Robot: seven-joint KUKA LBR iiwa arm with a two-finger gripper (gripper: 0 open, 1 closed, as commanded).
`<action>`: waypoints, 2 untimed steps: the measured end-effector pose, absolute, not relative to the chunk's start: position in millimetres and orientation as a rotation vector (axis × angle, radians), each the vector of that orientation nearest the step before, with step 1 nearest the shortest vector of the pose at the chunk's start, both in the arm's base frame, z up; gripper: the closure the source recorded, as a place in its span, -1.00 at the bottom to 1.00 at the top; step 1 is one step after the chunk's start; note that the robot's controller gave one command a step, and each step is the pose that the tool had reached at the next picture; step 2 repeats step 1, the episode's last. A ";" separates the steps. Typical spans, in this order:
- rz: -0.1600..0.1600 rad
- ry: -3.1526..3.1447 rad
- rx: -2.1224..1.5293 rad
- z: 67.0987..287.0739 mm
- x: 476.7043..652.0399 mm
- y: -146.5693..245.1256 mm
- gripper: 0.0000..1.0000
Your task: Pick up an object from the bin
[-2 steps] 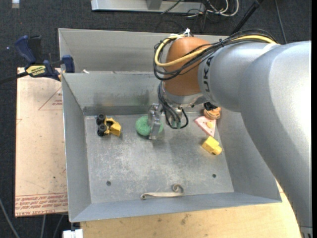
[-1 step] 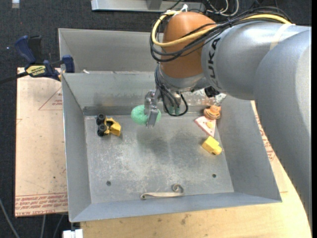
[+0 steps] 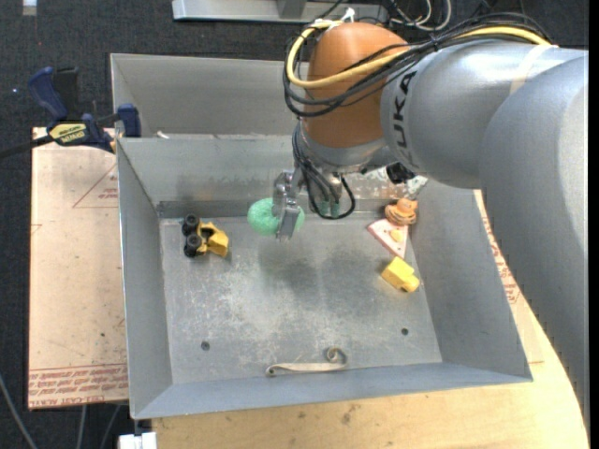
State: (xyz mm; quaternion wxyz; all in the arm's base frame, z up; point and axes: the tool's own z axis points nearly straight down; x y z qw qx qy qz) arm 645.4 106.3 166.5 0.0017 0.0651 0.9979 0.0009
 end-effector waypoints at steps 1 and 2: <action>-0.001 3.141 0.190 212.5 627.2 102.6 1.00; -0.001 3.141 0.190 212.5 627.2 102.6 1.00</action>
Offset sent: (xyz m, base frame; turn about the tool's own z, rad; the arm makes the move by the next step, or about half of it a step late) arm -0.0330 0.0158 0.1510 0.0159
